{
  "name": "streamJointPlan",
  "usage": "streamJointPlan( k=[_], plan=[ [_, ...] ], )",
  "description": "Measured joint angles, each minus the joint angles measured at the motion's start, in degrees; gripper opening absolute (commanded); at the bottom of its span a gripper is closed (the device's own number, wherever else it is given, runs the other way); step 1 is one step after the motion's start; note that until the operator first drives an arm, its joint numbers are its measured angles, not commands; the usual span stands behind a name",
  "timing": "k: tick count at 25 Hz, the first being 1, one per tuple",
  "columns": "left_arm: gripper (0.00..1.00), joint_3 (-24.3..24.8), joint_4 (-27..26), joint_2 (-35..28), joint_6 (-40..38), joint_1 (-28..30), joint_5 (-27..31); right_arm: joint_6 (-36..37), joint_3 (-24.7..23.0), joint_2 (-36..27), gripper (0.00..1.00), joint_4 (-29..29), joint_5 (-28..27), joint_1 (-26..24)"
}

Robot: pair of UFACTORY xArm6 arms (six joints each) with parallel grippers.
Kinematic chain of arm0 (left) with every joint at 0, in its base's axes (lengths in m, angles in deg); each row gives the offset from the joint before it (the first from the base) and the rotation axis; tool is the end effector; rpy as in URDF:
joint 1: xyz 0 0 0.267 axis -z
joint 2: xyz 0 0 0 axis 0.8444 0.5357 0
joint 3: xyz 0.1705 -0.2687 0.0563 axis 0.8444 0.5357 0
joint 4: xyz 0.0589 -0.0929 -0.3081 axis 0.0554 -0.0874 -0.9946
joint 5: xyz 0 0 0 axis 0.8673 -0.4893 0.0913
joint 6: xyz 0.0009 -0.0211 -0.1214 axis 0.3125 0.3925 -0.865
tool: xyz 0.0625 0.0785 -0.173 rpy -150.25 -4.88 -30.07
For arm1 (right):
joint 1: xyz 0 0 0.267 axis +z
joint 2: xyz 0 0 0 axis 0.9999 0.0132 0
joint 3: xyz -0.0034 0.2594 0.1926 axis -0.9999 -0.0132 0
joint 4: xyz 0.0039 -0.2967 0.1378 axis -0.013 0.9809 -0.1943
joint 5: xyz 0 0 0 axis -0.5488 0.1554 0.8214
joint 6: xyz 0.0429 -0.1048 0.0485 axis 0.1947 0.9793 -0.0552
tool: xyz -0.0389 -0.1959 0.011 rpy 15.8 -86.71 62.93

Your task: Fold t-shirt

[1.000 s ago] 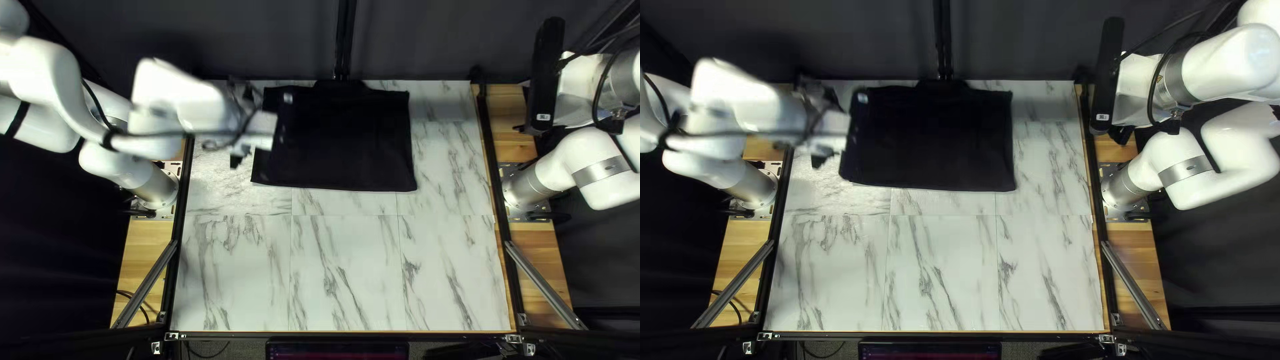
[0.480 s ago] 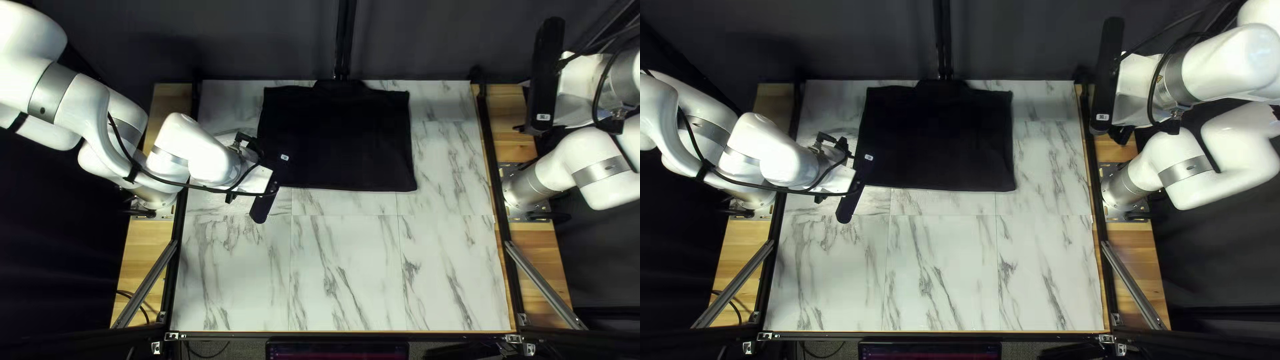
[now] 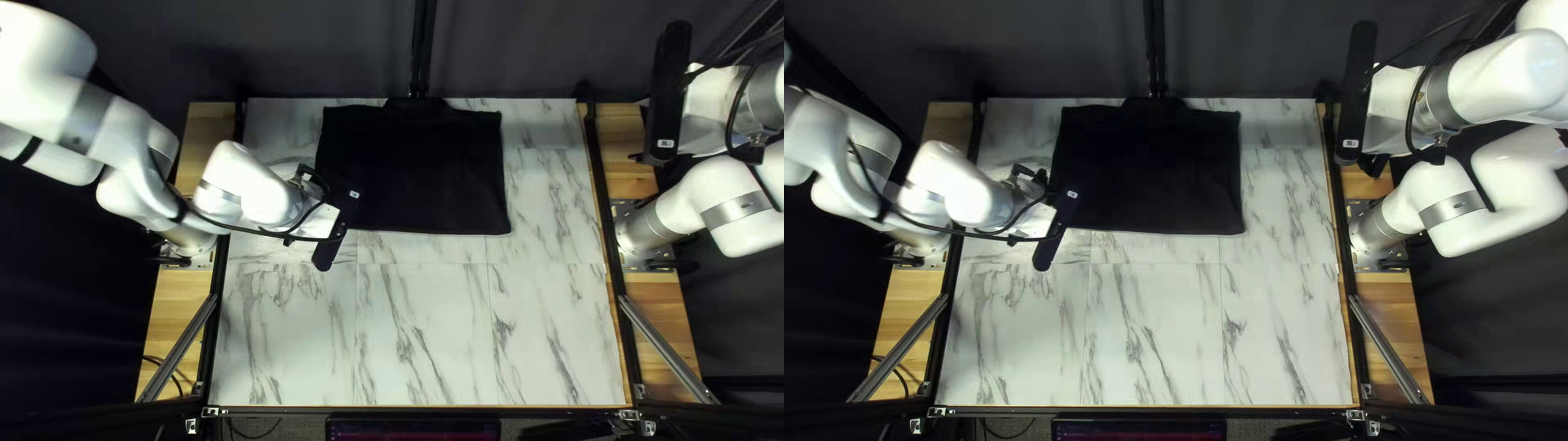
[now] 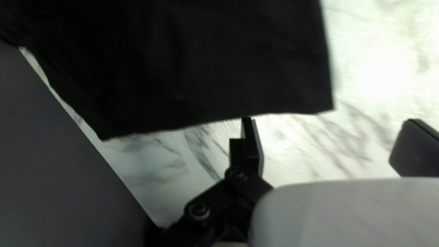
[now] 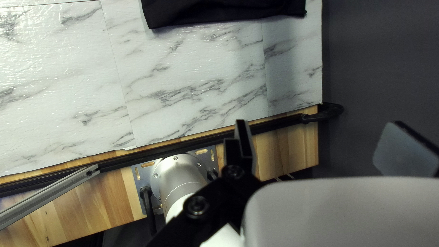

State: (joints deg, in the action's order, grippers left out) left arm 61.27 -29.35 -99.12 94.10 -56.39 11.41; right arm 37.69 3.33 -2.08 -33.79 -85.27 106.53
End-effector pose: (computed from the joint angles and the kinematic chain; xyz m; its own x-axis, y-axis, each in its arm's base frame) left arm 0.2641 0.0759 0.1158 0.8721 -0.4764 -0.1117 -0.4819 -0.7967 -0.3646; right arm 0.1508 -0.0784 0.3531 0.9706 -0.0415 0.2370 -0.1185 -0.9397 0.3208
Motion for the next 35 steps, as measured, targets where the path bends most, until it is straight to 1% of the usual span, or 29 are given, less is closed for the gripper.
streamJointPlan(
  k=[3, 6, 9, 12, 17, 23, 26, 29, 30, 32, 33, 35],
  plan=[
    [1.0, 1.57, 0.31, -3.92, 1.91, 0.1, 1.41, 0.0, 0.0, 0.0, 1.0, 0.0, 0.0, 0.0],
    [1.0, 1.96, 0.44, -5.09, -0.28, 3.61, 3.3, 0.0, 0.0, 0.0, 1.0, 0.0, 0.0, 0.0],
    [1.0, 1.36, 2.17, -1.53, -6.24, 7.89, 4.54, 0.0, 0.0, 0.0, 1.0, 0.0, 0.0, 0.0],
    [1.0, 0.74, 4.26, 3.02, -10.85, 9.86, 4.41, 0.0, 0.0, 0.0, 1.0, 0.0, 0.0, 0.0],
    [1.0, -1.84, 5.83, 9.37, -14.55, 11.14, 3.87, 0.0, 0.0, 0.0, 1.0, 0.0, 0.0, 0.0],
    [1.0, -5.09, 10.01, 17.08, -20.94, 12.28, 2.9, 0.0, 0.0, 0.0, 1.0, 0.0, 0.0, 0.0],
    [1.0, -5.52, 12.08, 19.4, -23.37, 12.48, 2.14, 0.0, 0.0, 0.0, 1.0, 0.0, 0.0, 0.0],
    [0.99, -4.93, 13.3, 19.83, -24.49, 12.08, 1.68, 0.0, 0.0, 0.0, 1.0, 0.0, 0.0, 0.0],
    [0.89, -4.71, 13.49, 19.7, -24.59, 11.86, 1.63, 0.0, 0.0, 0.0, 1.0, 0.0, 0.0, 0.0],
    [0.8, -4.41, 13.65, 19.28, -24.57, 11.53, 1.72, 0.0, 0.0, 0.0, 1.0, 0.0, 0.0, 0.0],
    [0.73, -4.3, 13.64, 18.98, -24.45, 11.42, 1.85, 0.0, 0.0, 0.0, 1.0, 0.0, 0.0, 0.0],
    [0.72, -4.09, 13.56, 18.34, -24.12, 11.26, 2.21, 0.0, 0.0, 0.0, 1.0, 0.0, 0.0, 0.0]
  ],
)
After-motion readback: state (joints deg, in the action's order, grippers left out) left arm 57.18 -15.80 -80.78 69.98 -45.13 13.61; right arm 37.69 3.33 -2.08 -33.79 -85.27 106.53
